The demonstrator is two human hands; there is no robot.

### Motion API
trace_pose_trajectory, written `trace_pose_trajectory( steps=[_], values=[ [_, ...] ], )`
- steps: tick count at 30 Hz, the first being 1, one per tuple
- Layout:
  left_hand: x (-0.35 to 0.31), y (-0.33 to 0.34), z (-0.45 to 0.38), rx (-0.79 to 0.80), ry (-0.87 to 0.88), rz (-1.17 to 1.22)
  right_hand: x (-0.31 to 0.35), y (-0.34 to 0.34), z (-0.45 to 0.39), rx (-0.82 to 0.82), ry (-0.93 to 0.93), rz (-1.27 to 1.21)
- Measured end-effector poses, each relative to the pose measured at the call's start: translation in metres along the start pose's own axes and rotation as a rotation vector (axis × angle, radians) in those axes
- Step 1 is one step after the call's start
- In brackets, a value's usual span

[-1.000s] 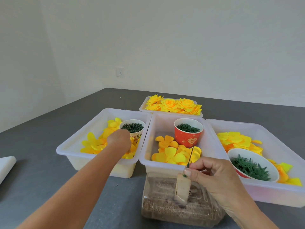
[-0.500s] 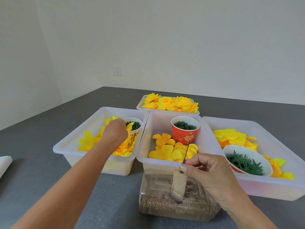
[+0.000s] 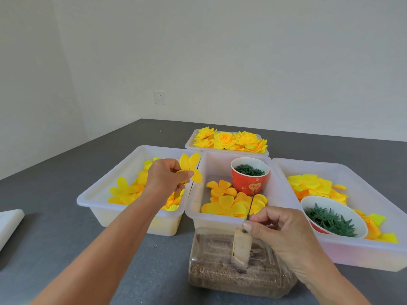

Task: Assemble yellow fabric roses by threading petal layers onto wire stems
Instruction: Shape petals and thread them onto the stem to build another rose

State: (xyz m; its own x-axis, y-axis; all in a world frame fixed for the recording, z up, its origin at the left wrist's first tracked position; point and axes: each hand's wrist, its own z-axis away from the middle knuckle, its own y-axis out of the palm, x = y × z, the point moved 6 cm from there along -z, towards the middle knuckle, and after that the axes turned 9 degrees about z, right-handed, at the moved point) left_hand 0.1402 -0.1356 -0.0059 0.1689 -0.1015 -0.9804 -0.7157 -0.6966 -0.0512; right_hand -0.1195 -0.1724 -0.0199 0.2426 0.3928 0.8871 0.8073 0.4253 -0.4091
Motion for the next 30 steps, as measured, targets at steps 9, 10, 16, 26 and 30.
trace_pose_trajectory(
  steps=[9, 10, 16, 26, 30],
  values=[
    [0.025, -0.029, -0.014, -0.133, -0.131, -0.156, 0.0, 0.0, 0.0, 0.0, -0.003, -0.016],
    [0.028, -0.034, -0.017, -0.124, -0.165, -0.181, 0.0, 0.0, 0.0, 0.0, -0.005, -0.017],
    [0.036, -0.04, -0.033, 0.106, -0.264, -0.434, 0.002, 0.002, -0.001, 0.008, -0.043, -0.051],
    [0.042, -0.062, -0.05, 0.214, -0.235, -1.261, 0.003, 0.002, -0.002, 0.009, -0.065, -0.055],
    [0.05, -0.06, -0.041, 0.301, -0.309, -1.286, 0.001, 0.002, -0.002, 0.011, -0.054, -0.059]
  ],
)
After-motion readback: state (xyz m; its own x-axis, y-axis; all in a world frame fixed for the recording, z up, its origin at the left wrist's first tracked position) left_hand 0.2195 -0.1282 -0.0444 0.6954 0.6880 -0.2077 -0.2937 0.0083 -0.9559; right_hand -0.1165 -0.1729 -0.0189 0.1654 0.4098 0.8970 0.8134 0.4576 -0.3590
